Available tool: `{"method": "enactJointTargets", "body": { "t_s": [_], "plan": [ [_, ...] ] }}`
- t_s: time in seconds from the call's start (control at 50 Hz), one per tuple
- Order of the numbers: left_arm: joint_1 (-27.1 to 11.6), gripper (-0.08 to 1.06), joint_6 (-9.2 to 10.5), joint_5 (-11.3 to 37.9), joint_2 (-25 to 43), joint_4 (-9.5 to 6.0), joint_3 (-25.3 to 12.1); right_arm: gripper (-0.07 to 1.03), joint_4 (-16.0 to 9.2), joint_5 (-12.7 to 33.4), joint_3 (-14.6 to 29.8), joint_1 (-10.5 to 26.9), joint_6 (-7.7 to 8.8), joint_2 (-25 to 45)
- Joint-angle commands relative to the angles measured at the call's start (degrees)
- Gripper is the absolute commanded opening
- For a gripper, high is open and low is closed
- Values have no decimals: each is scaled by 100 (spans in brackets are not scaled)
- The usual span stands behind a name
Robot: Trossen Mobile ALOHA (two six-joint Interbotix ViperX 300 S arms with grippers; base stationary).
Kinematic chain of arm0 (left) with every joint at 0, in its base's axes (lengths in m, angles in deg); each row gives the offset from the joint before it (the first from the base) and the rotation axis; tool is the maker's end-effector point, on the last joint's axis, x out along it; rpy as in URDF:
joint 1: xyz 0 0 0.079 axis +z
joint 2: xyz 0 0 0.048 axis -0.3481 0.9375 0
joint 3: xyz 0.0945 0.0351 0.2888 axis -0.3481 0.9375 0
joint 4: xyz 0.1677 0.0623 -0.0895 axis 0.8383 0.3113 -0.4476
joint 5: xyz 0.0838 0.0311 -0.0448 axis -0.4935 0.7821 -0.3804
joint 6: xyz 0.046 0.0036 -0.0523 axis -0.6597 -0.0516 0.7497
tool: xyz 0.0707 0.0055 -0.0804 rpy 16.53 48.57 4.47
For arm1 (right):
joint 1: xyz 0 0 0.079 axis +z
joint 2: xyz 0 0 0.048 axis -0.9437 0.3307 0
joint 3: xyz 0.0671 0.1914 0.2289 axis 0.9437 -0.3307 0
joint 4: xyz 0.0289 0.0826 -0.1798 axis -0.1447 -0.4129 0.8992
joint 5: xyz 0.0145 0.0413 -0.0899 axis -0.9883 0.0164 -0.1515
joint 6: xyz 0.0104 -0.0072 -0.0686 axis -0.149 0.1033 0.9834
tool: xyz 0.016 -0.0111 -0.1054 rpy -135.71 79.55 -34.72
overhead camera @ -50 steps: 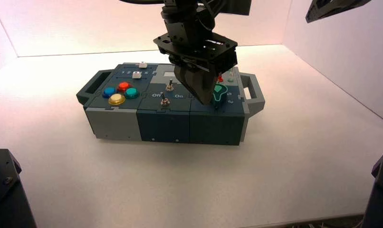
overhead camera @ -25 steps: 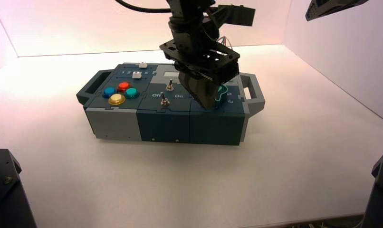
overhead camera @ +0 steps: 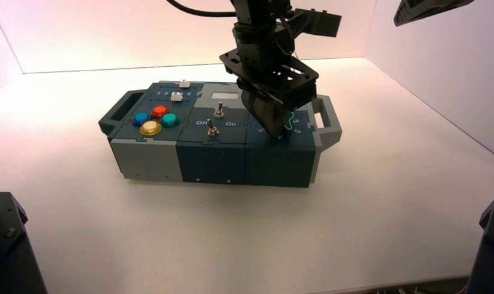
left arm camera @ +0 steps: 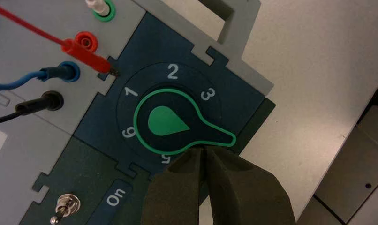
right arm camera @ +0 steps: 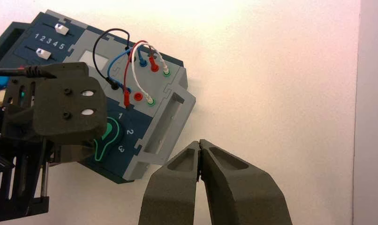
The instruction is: Turn the knob to position 3.
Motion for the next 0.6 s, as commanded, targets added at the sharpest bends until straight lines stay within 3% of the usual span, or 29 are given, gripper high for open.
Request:
{"method": "enactJointTargets", "body": {
  "t_s": [0.02,0.6],
  "plan": [
    [0,-3,-26,9,-79,26,-202,-2,9,-62,70,9,9,0],
    [0,-3,-18,123,-105,9,-325,-2,9,-62,53,9,9,26]
  ]
}}
